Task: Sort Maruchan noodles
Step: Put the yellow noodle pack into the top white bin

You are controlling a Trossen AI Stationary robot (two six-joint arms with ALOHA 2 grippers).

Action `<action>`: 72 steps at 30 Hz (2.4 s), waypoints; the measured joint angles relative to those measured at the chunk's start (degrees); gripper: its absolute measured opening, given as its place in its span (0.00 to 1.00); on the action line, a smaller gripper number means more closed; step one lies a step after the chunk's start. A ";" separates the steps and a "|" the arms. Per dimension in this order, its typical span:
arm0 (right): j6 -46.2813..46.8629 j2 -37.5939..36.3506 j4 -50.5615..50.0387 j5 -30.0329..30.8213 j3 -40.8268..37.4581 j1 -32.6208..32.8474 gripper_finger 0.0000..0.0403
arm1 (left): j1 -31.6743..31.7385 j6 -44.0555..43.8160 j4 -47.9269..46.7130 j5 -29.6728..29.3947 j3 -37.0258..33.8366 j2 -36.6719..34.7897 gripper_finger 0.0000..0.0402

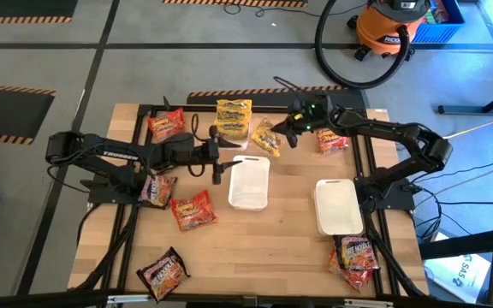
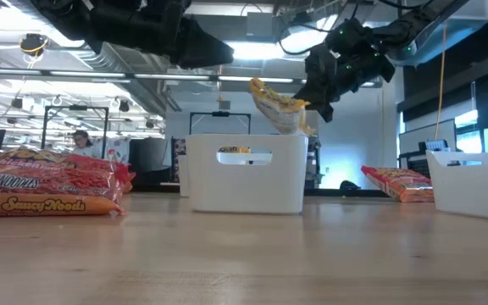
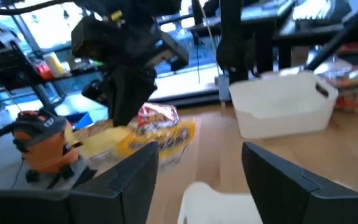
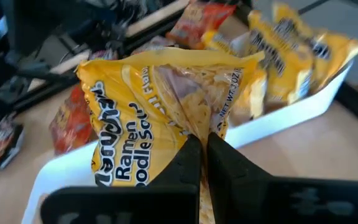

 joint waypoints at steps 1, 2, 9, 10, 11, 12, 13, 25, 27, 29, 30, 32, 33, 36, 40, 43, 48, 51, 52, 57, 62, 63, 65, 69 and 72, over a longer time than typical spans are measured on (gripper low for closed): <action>0.58 0.00 0.79 1.01 0.00 0.00 0.00 | 0.26 -1.11 0.82 0.06 0.00 0.00 0.60; 0.74 0.00 1.65 2.18 0.00 0.00 0.00 | 0.65 -2.43 1.41 0.07 0.00 0.00 0.62; 0.79 0.00 9.48 10.42 0.00 2.88 0.00 | 4.12 -15.08 2.10 -10.48 0.00 0.14 0.77; 0.69 0.00 10.93 11.62 0.00 3.52 0.00 | 4.49 -16.54 2.47 -10.98 0.00 0.37 0.78; 0.61 0.00 12.24 13.09 0.02 4.14 0.00 | 4.84 -17.71 3.07 -10.81 0.00 0.71 0.79; 0.38 0.00 13.28 14.10 0.02 4.74 0.00 | 5.11 -18.16 4.12 -10.00 0.00 1.11 0.79; -0.13 0.00 14.37 15.16 0.02 5.34 0.00 | 5.31 -18.65 5.32 -9.05 0.00 1.55 0.79; -3.90 0.00 20.34 25.24 0.02 11.09 0.00 | 5.54 -20.94 18.07 -9.26 0.02 9.22 0.79; -4.32 0.02 20.78 26.09 0.02 11.85 0.00 | 5.54 -20.94 19.94 -10.56 0.02 9.91 0.79; -4.91 0.02 21.62 26.92 0.02 12.75 0.00 | 5.74 -20.94 21.32 -11.12 0.02 10.44 0.79; -5.11 0.02 22.05 27.37 0.02 13.15 0.00 | 5.78 -20.94 21.83 -11.61 0.02 10.61 0.79; -5.22 0.02 22.93 27.77 0.02 13.86 0.00 | 6.11 -20.94 22.55 -11.80 0.04 11.25 0.79; -5.23 0.02 23.30 27.98 0.02 14.25 0.00 | 6.27 -20.95 22.58 -11.80 0.04 11.57 0.79; -5.26 0.29 24.24 28.72 0.02 15.38 0.00 | 6.50 -20.97 24.76 -11.61 0.04 13.05 0.79; -5.32 1.42 26.34 28.97 0.11 16.66 0.00 | 6.48 -20.91 26.65 -10.46 1.04 14.83 0.79; -5.55 2.14 26.24 30.35 0.11 16.90 0.00 | 6.50 -20.91 26.51 -8.19 2.55 15.59 0.78; -5.58 2.34 26.30 30.85 0.11 16.85 0.00 | 6.61 -20.13 25.84 -7.82 3.23 15.93 0.66; -5.61 2.34 26.28 30.87 0.11 16.87 0.00 | 6.63 -19.15 24.65 -7.91 3.28 15.91 0.55; -5.61 2.34 26.17 30.85 0.11 16.87 0.00 | 6.72 -19.12 24.11 -7.91 3.28 15.91 0.52; -5.56 2.40 25.33 30.89 0.07 16.85 0.00 | 7.45 -17.91 22.09 -7.80 3.33 15.88 0.41; -7.64 1.43 23.35 30.41 0.07 16.87 0.10 | 7.70 -16.48 18.54 -6.77 3.43 14.17 0.38; -8.22 0.90 22.43 30.16 0.07 16.87 0.14 | 7.66 -15.70 17.02 -6.34 3.45 13.36 0.38; -8.57 -0.79 19.06 29.58 0.07 16.90 0.21 | 7.93 -14.22 13.20 -5.32 3.56 11.14 0.38; -10.96 -5.22 9.98 30.05 0.13 16.79 0.35 | 9.52 -12.09 -2.39 -0.34 6.17 5.62 0.38; -11.21 -7.16 3.19 30.68 0.11 16.76 0.43 | 10.79 -9.45 -18.36 3.36 11.75 2.78 0.38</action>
